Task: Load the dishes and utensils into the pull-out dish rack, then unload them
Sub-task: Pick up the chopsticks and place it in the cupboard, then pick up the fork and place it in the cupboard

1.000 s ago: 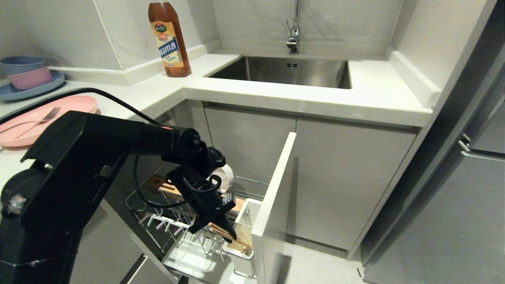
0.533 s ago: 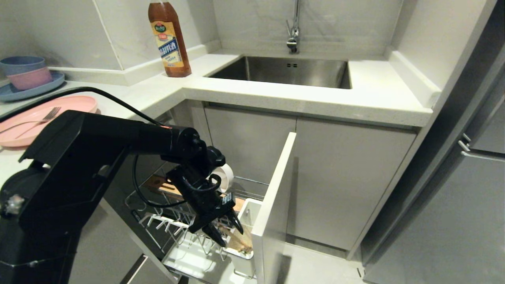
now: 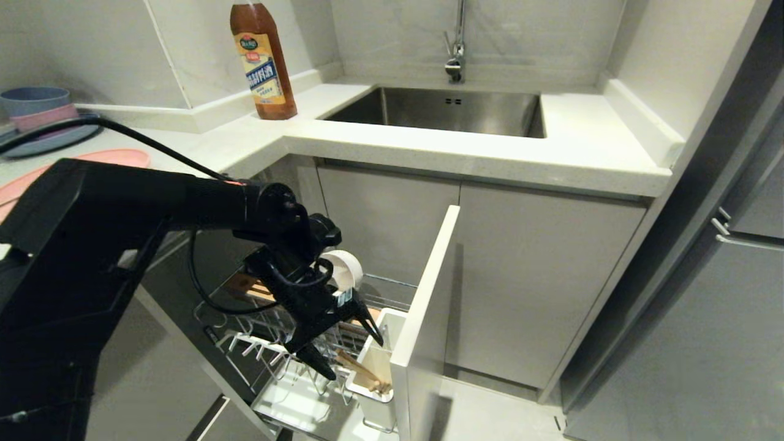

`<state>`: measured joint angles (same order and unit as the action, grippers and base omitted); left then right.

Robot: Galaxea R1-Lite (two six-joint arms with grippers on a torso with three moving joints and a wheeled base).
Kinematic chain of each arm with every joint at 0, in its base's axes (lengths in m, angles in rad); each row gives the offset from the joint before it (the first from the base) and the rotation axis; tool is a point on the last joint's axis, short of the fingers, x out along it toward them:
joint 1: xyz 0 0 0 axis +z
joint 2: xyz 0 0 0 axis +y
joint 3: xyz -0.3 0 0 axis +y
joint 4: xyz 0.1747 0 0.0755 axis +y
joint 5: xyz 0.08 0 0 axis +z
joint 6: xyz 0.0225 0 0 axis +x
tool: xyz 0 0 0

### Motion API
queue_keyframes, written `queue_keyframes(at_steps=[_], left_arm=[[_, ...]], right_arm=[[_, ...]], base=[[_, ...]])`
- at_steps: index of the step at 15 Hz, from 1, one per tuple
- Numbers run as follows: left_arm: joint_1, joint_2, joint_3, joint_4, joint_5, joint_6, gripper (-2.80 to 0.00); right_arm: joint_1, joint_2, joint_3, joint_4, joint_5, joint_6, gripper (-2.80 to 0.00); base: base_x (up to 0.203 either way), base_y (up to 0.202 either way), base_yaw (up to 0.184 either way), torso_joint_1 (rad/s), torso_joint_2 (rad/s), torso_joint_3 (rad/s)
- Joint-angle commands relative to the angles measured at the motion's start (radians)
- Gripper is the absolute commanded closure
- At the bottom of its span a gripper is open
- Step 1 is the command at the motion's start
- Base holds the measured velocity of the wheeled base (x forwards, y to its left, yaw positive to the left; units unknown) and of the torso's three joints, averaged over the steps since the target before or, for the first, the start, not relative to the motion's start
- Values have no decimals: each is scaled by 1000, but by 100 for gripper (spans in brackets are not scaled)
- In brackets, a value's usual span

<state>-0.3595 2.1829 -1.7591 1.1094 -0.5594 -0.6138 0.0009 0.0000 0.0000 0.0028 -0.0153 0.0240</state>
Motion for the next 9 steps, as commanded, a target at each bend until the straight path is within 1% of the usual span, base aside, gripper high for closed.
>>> queue_keyframes(at_steps=[1, 4, 5, 9], left_arm=[[8, -54, 4, 7, -2, -4, -280], [20, -123, 9, 40, 15, -3, -280], [21, -161, 13, 57, 20, -1, 0], [29, -289, 56, 77, 32, -4, 0]], right_arm=[[0, 1, 2, 0, 0, 0, 0], [1, 0, 3, 0, 0, 0, 0], [1, 0, 3, 0, 0, 1, 0], [0, 0, 2, 0, 0, 0, 0]], base=[[0, 0, 0, 0, 0, 0], [0, 0, 0, 0, 0, 0], [0, 0, 0, 0, 0, 0], [0, 0, 0, 0, 0, 0]])
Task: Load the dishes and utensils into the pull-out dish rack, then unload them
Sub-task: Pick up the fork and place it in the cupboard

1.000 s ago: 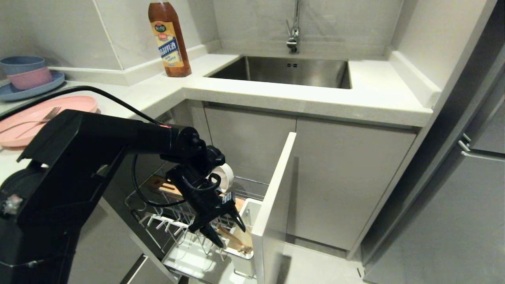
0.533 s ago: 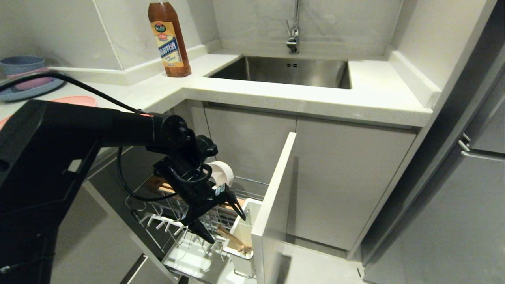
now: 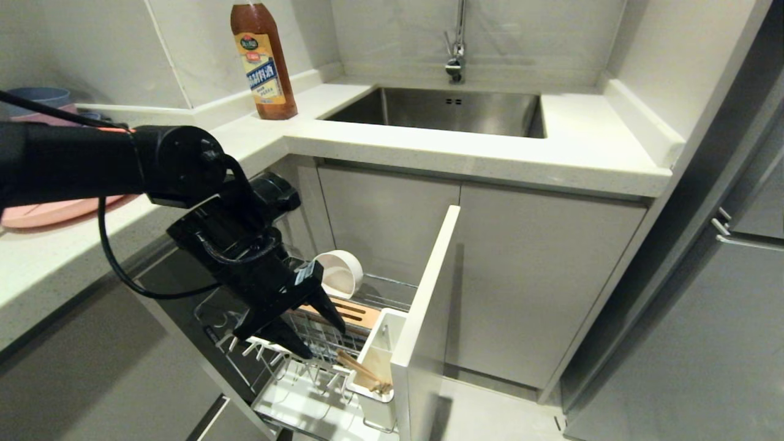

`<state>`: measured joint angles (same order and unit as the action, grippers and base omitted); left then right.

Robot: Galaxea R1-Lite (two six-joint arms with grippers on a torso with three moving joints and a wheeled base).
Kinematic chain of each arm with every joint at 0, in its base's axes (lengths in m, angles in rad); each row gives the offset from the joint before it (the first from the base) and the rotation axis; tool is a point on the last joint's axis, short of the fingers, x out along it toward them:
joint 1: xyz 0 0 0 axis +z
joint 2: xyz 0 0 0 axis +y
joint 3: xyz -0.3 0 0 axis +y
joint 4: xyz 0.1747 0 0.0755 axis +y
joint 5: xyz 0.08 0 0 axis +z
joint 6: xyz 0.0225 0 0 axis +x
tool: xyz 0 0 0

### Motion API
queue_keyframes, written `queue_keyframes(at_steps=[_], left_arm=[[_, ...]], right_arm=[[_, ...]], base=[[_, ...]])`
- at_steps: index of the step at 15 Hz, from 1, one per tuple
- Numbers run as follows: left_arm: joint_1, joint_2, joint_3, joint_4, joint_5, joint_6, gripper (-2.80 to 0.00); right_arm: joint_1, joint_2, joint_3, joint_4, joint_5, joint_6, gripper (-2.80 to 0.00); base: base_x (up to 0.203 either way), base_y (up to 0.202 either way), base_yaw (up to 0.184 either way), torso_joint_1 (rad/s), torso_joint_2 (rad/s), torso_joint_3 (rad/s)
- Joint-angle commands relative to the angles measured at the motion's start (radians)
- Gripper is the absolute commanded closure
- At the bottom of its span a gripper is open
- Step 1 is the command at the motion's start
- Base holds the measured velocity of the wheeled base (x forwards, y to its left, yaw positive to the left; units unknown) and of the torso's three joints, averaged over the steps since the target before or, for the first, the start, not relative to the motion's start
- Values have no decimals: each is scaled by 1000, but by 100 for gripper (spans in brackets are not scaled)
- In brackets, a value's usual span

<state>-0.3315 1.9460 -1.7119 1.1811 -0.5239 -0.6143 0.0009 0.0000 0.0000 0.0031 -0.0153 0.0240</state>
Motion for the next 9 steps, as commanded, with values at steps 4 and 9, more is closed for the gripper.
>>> queue_keyframes(at_steps=[4, 9], left_arm=[[2, -238, 63, 33, 23, -7, 0], [15, -494, 77, 83, 215, -8, 0]], right_arm=[[0, 0, 2, 0, 0, 0, 0], [1, 0, 2, 0, 0, -1, 0]], base=[[0, 0, 0, 0, 0, 0], [0, 0, 0, 0, 0, 0]])
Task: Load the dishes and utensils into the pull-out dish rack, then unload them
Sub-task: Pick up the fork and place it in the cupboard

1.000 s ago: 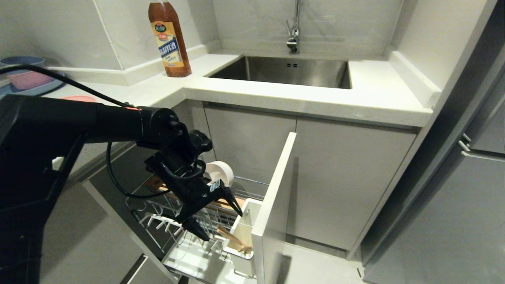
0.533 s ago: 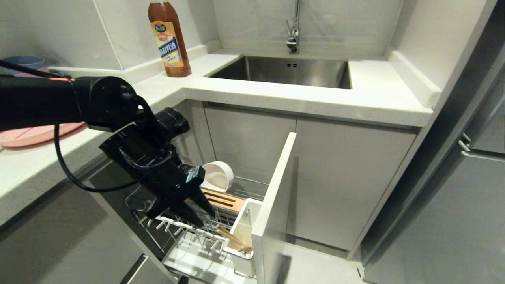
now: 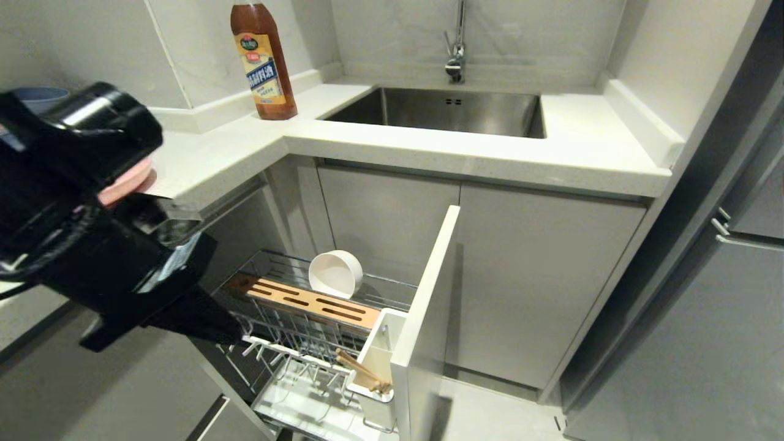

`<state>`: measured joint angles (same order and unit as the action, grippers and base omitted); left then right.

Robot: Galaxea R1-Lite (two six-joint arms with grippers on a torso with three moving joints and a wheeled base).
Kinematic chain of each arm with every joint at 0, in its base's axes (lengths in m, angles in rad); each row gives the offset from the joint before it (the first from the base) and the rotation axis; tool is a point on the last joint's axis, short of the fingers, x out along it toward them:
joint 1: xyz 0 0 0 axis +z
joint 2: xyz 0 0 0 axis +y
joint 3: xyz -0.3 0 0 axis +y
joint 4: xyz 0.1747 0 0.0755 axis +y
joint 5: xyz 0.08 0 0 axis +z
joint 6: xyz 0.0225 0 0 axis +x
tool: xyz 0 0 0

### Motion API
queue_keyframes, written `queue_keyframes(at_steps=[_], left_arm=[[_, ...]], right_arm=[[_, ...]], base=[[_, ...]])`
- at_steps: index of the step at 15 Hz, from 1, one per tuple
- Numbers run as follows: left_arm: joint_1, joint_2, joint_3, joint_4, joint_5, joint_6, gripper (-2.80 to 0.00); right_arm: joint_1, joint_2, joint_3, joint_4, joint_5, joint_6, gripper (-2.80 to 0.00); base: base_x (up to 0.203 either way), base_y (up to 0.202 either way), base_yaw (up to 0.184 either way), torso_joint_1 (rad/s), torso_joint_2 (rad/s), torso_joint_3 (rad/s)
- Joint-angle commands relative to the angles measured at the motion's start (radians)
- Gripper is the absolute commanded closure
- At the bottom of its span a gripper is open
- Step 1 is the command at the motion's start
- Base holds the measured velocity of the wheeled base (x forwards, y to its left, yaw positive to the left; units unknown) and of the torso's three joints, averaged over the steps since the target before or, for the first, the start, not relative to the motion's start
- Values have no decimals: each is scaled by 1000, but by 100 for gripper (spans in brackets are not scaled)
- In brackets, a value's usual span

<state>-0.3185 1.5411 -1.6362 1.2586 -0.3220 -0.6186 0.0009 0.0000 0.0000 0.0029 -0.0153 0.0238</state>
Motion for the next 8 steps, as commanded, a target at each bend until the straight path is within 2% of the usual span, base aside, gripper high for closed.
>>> queue_keyframes(at_steps=[1, 4, 6, 8], left_arm=[[3, -135, 1, 8, 70, -3, 0], [3, -260, -4, 9, 292, 3, 0], [11, -321, -19, 9, 480, 26, 0], [69, -353, -60, 11, 571, 80, 0]], right_arm=[[0, 0, 2, 0, 0, 0, 0], [1, 0, 3, -1, 0, 0, 0], [-1, 0, 3, 0, 0, 0, 0], [0, 0, 2, 0, 0, 1, 0]], base=[[0, 0, 0, 0, 0, 0], [0, 0, 0, 0, 0, 0], [0, 0, 0, 0, 0, 0], [0, 0, 0, 0, 0, 0]])
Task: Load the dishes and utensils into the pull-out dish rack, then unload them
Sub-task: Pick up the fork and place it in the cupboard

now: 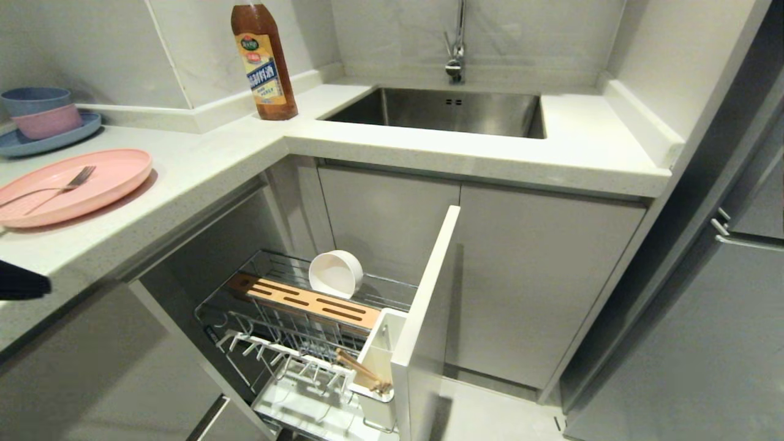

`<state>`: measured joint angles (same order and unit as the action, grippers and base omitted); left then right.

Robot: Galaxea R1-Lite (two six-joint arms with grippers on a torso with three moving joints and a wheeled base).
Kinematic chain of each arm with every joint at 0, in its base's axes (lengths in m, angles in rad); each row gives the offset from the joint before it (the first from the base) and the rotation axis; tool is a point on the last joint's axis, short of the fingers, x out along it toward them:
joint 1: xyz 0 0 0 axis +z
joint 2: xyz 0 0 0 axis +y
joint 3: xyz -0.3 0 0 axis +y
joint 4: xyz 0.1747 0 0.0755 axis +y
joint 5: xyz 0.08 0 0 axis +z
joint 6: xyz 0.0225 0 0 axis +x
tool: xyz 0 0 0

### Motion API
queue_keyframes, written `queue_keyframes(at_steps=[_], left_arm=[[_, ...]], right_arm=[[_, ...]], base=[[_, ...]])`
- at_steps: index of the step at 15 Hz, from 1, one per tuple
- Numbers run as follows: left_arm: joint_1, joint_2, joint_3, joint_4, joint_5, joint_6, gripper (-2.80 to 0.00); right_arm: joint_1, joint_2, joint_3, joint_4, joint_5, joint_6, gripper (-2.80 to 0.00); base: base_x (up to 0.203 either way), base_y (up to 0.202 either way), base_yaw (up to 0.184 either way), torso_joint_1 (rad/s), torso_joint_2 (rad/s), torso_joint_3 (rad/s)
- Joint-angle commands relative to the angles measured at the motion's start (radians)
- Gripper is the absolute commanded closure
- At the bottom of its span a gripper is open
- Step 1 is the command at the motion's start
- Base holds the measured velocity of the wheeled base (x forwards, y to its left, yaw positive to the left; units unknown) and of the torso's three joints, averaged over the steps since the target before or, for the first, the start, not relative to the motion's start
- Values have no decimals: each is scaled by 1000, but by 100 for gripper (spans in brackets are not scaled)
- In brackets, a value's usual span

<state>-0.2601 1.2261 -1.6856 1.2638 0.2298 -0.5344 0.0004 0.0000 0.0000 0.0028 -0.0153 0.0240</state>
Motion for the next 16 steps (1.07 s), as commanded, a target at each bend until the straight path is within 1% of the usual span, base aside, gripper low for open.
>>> queue_keyframes(at_steps=[1, 3, 5, 6, 8, 11, 13, 14, 16], left_arm=[[65, -44, -32, 6, 32, 29, 0], [194, -47, -86, 5, 41, 109, 0], [306, -34, -146, 4, 44, 186, 0], [349, -20, -175, 4, 44, 215, 0], [439, 33, -250, 0, 44, 260, 0], [551, 107, -266, -65, 37, 313, 0], [622, 148, -267, -111, 10, 348, 0], [672, 167, -267, -141, -12, 366, 0], [763, 214, -267, -213, -79, 410, 0]], right_arm=[[1, 0, 2, 0, 0, 0, 0], [1, 0, 2, 0, 0, -1, 0], [1, 0, 3, 0, 0, 1, 0], [1, 0, 3, 0, 0, -1, 0], [1, 0, 3, 0, 0, -1, 0], [1, 0, 3, 0, 0, 1, 0], [0, 0, 3, 0, 0, 0, 0], [0, 0, 3, 0, 0, 0, 0], [0, 1, 3, 0, 0, 0, 0]], base=[[0, 0, 0, 0, 0, 0], [0, 0, 0, 0, 0, 0], [0, 0, 0, 0, 0, 0], [0, 0, 0, 0, 0, 0], [0, 0, 0, 0, 0, 0], [0, 0, 0, 0, 0, 0], [0, 0, 0, 0, 0, 0], [0, 0, 0, 0, 0, 0], [0, 0, 0, 0, 0, 0]])
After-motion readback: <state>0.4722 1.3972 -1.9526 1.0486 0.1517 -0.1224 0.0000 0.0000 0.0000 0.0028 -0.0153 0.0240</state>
